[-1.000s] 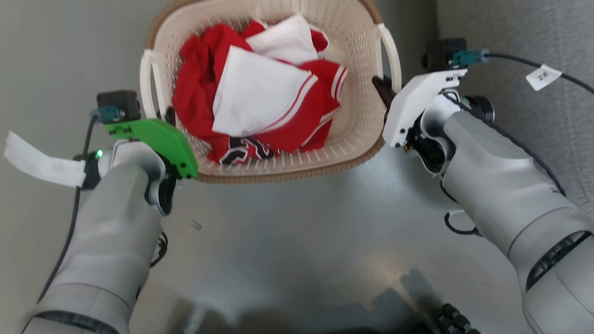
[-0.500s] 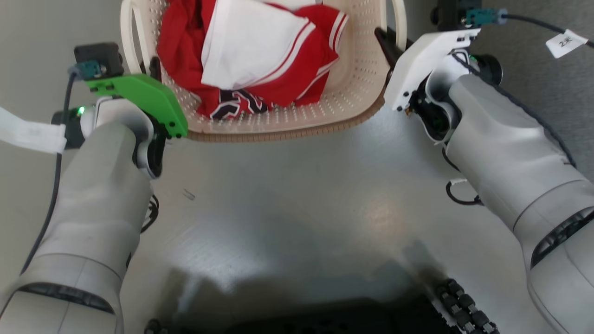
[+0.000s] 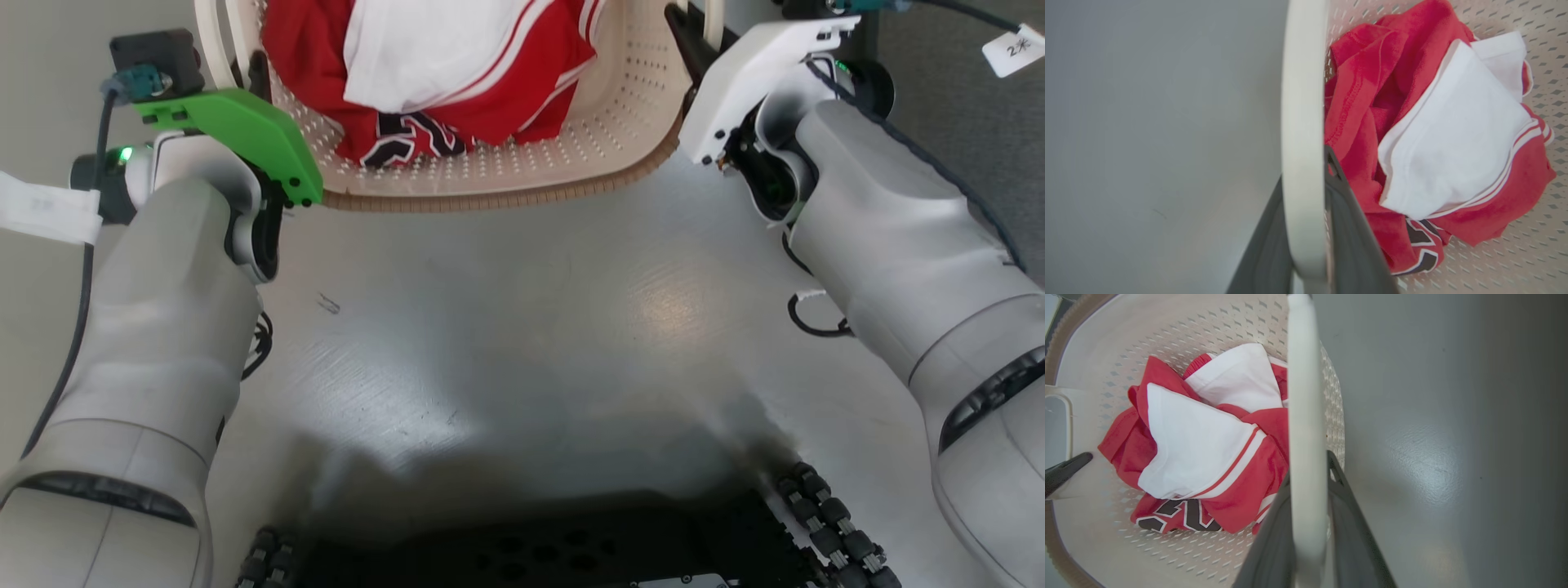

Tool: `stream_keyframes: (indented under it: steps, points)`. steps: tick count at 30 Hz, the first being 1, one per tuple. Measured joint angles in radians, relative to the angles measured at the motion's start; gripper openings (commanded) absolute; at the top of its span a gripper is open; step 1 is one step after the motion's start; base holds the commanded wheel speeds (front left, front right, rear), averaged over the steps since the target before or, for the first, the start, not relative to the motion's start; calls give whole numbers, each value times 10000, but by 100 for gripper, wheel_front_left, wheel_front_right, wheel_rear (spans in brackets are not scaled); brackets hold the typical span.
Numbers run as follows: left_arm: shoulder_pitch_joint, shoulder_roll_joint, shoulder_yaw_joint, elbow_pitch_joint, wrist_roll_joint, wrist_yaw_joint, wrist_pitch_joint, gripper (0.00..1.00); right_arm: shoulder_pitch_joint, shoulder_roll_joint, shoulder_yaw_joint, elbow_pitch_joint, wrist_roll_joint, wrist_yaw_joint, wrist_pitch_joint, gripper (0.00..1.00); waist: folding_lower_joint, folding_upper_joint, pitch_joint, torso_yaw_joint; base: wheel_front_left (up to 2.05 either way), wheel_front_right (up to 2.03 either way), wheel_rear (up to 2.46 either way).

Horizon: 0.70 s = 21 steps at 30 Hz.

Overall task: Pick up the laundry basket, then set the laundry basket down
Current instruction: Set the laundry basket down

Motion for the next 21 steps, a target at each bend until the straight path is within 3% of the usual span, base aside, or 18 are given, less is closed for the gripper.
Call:
stream_keyframes:
  steps: [21]
  points:
    - [-451,-104,-19,385,75,8,-382,0,-302,13,125,153,54,6,-293,0,0,0,453,67,0,0,0]
